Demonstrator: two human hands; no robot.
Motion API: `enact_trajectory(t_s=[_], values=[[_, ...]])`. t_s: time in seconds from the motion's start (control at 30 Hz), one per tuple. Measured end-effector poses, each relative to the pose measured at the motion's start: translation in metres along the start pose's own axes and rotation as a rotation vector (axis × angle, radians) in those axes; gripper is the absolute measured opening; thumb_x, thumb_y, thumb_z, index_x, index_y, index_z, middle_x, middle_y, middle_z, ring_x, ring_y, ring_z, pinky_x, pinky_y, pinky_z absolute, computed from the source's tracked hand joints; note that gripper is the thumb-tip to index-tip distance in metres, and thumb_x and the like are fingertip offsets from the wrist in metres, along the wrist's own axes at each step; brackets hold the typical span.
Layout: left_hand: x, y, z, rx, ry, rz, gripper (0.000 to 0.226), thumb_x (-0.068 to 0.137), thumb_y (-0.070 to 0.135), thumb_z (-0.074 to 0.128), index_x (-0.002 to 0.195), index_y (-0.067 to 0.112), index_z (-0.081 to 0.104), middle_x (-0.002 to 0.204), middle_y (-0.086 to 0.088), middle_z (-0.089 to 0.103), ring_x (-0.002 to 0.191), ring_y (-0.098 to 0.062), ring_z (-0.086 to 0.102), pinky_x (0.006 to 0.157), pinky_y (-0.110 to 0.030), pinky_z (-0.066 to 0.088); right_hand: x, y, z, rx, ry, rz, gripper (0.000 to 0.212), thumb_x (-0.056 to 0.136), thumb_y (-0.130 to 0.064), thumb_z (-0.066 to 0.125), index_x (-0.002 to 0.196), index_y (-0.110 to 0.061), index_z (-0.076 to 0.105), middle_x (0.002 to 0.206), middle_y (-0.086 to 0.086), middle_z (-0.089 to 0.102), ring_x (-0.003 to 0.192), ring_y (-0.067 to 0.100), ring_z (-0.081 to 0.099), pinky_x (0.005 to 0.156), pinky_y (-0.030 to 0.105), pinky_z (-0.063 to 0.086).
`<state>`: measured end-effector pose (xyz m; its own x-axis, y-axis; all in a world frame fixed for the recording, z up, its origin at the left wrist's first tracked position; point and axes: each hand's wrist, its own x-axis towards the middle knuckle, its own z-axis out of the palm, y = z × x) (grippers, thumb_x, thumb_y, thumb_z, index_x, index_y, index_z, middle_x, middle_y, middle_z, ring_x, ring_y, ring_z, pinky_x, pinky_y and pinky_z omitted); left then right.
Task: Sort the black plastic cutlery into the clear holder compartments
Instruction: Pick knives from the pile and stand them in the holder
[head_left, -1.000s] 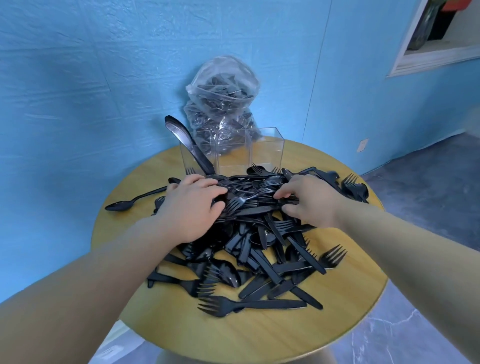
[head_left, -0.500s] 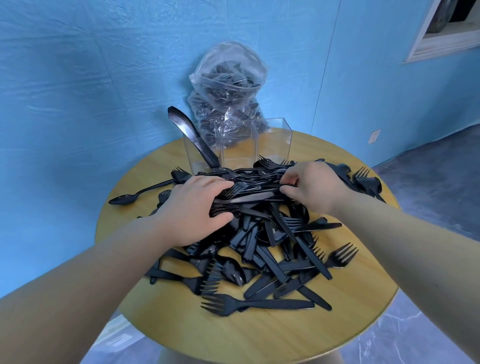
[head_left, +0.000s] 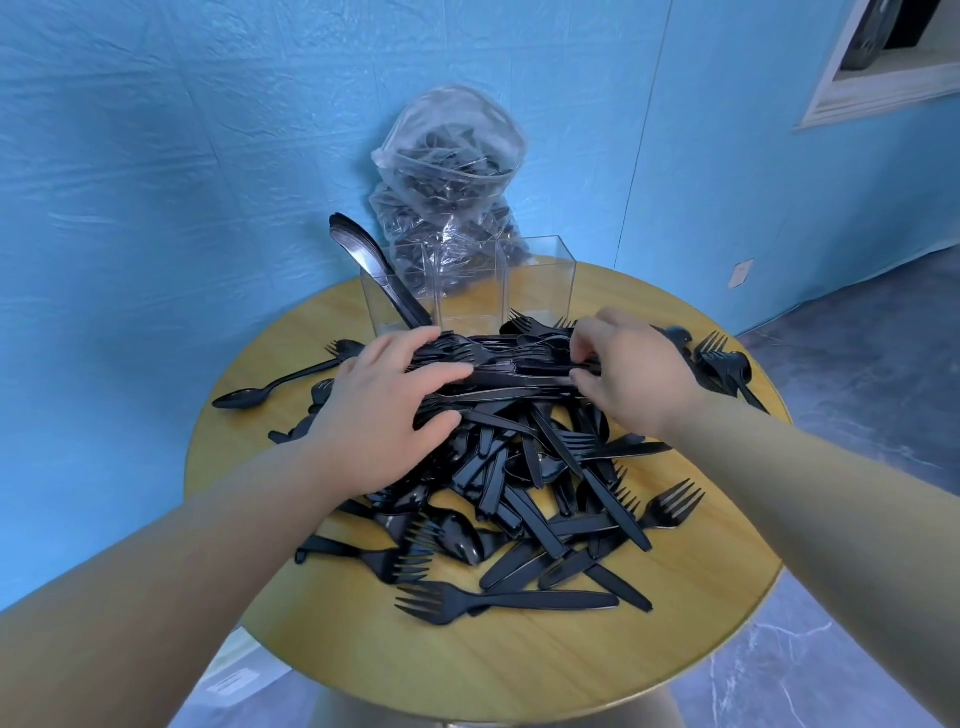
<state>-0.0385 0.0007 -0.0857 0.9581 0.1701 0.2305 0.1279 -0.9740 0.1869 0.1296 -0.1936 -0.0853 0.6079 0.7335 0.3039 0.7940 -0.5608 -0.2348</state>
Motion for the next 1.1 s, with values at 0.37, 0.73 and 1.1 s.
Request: enact_trajectory(t_s=[0.37,0.73,1.1], values=[[-0.011,-0.01,-0.001,-0.053,-0.03,0.003,0.022,0.091,0.041,0.057,0.11,0.04,0.066,0.144,0.014,0.04,0.141,-0.012,0.016,0.111,-0.052,0.02,0.011,-0.024,0.008,-0.075,-0.181,-0.171,0.03,0.088,-0.035,0.061,0.117,-0.025,0.061,0.111,0.0,0.052,0.112,0.019,0.04,0.094,0.034,0.04],[-0.012,-0.011,0.0,-0.052,-0.073,0.012,0.027,0.09,0.032,0.056,0.116,0.04,0.062,0.139,0.017,0.043,0.141,-0.01,0.016,0.111,-0.053,0.022,0.009,-0.02,0.006,-0.068,-0.164,-0.149,0.017,0.093,-0.026,0.052,0.098,-0.017,0.065,0.096,-0.001,0.061,0.096,0.019,0.051,0.082,0.031,0.042],[-0.014,-0.005,-0.003,-0.114,-0.108,-0.004,0.05,0.084,0.037,0.025,0.117,0.042,0.062,0.138,0.022,0.043,0.139,-0.003,0.014,0.114,-0.044,0.016,0.009,-0.028,0.002,0.073,-0.218,-0.141,0.011,0.084,-0.016,0.054,0.094,-0.017,0.05,0.082,0.0,0.057,0.074,0.022,0.052,0.061,0.031,0.039]])
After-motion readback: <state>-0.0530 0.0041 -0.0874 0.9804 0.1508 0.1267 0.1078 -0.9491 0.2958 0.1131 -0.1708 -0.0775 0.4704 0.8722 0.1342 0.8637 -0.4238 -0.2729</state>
